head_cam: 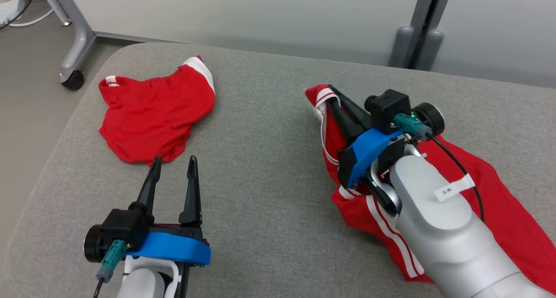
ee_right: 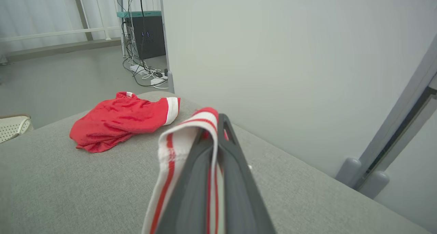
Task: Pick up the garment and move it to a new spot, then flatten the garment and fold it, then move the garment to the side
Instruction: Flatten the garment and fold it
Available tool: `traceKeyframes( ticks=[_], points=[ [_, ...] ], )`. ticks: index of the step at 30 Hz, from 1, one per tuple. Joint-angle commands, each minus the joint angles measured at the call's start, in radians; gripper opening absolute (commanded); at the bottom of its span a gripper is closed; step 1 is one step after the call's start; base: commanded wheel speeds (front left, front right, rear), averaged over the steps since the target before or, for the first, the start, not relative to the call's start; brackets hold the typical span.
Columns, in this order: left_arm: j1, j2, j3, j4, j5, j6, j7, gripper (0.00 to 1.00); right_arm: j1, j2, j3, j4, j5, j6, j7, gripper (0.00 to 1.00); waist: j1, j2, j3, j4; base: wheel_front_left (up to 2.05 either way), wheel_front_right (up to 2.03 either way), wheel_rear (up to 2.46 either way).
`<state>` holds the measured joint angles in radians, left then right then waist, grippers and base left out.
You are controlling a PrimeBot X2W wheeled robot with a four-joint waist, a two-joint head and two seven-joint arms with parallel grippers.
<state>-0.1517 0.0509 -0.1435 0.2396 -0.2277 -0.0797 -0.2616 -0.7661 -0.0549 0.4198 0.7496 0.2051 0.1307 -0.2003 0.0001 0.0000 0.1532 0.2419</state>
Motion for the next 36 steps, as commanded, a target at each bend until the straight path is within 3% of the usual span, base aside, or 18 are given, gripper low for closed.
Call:
traceKeyframes(
  ticks=[1,11,12,13,20,29,32,36],
  points=[
    [-0.017,-0.001,-0.004,0.002,-0.004,0.0,-0.005,1.0,-0.022,0.003,0.027,0.006,0.018,0.0,0.007,0.0,-0.0001,0.0,0.007,0.014,0.0,0.0,0.0],
    [-0.035,-0.001,-0.041,0.011,-0.024,0.009,-0.005,1.0,-0.069,0.003,0.275,-0.007,0.264,0.0,-0.018,0.0,-0.0001,0.0,0.025,0.06,0.0,0.0,0.0],
    [-0.036,-0.001,-0.044,0.013,-0.027,0.01,-0.005,1.0,-0.067,0.004,0.304,0.0,0.282,0.0,-0.01,0.6,-0.0001,0.0,0.027,0.06,0.0,0.0,0.0],
    [-0.038,-0.001,-0.047,0.016,-0.028,0.01,-0.005,1.0,-0.069,0.003,0.324,0.011,0.296,0.0,-0.01,1.0,-0.0001,0.0,0.027,0.059,0.0,0.0,0.0],
    [-0.027,-0.001,-0.03,0.022,-0.013,0.016,-0.005,1.0,-0.04,0.003,0.395,0.042,0.323,0.0,-0.046,1.0,-0.0001,0.0,0.005,0.006,0.0,0.0,0.0],
    [0.015,-0.001,0.035,0.021,0.028,0.0,-0.005,1.0,0.033,-0.02,0.306,0.091,0.24,0.0,-0.065,1.0,-0.0001,0.0,-0.038,-0.111,0.0,0.0,0.0],
    [0.023,-0.001,0.047,0.017,0.036,-0.007,-0.005,1.0,0.066,-0.052,0.237,0.034,0.225,0.0,-0.066,1.0,-0.0001,0.0,-0.043,-0.136,0.0,0.0,0.0],
    [0.03,-0.001,0.058,0.01,0.041,-0.008,-0.005,1.0,0.173,-0.091,0.058,-0.112,0.177,0.0,-0.066,1.0,-0.0001,0.0,-0.046,-0.166,0.0,0.0,0.0]
  ],
)
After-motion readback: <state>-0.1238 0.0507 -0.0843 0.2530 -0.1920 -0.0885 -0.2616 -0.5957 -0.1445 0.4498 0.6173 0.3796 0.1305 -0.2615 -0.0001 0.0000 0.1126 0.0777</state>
